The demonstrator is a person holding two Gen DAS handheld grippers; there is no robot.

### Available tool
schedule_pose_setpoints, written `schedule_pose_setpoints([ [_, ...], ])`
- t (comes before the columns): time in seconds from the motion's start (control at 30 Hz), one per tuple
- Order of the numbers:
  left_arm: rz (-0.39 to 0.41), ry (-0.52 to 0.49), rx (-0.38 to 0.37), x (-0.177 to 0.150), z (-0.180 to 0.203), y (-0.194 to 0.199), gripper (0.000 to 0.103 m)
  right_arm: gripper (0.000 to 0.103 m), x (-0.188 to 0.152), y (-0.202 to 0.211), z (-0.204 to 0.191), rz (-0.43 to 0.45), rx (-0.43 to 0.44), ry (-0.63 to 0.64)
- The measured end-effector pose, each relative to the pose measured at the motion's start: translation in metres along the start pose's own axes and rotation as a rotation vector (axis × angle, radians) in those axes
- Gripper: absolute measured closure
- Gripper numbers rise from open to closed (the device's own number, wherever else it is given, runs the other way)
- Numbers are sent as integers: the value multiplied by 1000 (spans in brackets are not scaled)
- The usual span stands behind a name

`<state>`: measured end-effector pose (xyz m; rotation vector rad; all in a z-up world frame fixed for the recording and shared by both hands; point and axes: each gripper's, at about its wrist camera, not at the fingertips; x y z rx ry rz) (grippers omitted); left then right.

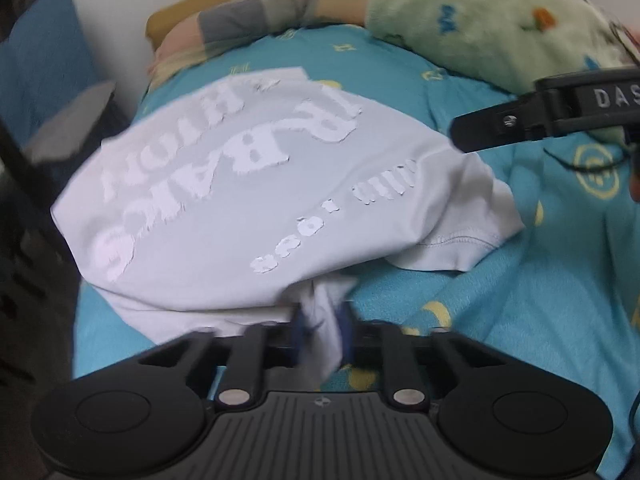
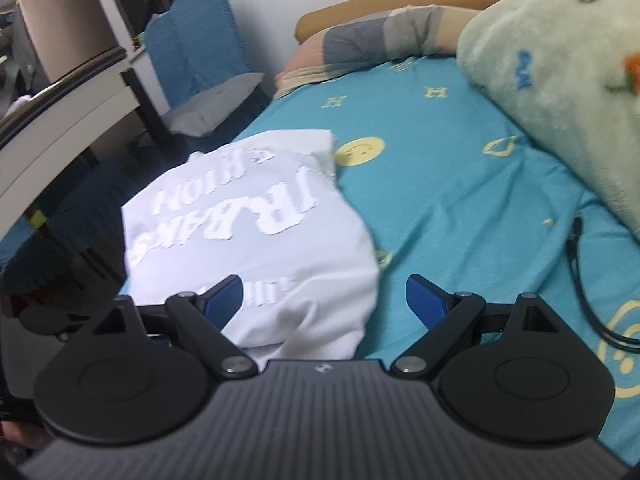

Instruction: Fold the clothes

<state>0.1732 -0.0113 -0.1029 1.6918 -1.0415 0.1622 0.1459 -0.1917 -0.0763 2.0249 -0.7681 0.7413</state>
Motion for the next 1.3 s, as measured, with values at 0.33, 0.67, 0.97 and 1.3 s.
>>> schedule_pose_setpoints([
  [0.33,170,419,-256,-9,-111,91,97,13,-28,-10,-42,-52,214,129],
  [0.67,240,482,-318,-8,-122,105,97,13,-42,-21,-80,59,66,349],
  [0.97,200,491,-322,-8,-112,96,97,13,-20,-5,-57,195,17,199],
  [1.3,184,490,-267,-5,-95,98,97,13,-42,-12,-93,164,142,367],
])
Point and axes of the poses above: each gripper's, at about its wrist camera, not at the fingertips, and y roughly against the way its jaws point, z to its right, x to its top, and after that the axes turned 14 degrees about x, right-handed
